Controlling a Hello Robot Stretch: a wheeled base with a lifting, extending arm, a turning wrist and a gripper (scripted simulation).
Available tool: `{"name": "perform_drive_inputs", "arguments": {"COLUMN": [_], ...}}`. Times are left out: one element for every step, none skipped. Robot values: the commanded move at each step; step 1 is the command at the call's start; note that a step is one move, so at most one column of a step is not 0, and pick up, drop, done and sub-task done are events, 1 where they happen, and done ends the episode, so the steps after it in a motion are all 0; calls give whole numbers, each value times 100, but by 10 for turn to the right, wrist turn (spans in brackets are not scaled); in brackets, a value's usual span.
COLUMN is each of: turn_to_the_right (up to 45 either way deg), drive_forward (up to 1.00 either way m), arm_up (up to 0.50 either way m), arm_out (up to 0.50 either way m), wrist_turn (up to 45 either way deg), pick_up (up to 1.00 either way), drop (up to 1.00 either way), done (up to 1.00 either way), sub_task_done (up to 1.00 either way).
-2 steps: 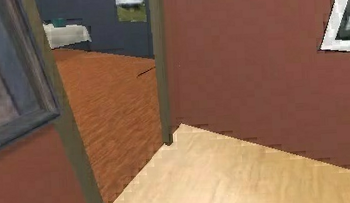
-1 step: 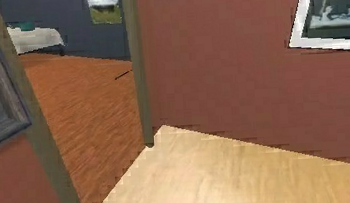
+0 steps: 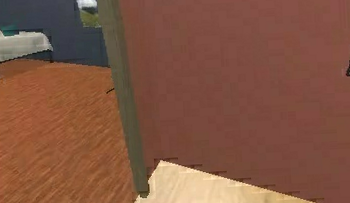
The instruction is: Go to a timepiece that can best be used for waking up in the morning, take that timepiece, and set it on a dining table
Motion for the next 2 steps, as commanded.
{"name": "perform_drive_inputs", "arguments": {"turn_to_the_right": [-300, 0], "drive_forward": [0, 100], "arm_up": [0, 0], "arm_out": [0, 0], "wrist_turn": [0, 0], "pick_up": [0, 0], "drop": [0, 0], "done": [0, 0], "sub_task_done": [0, 0]}}
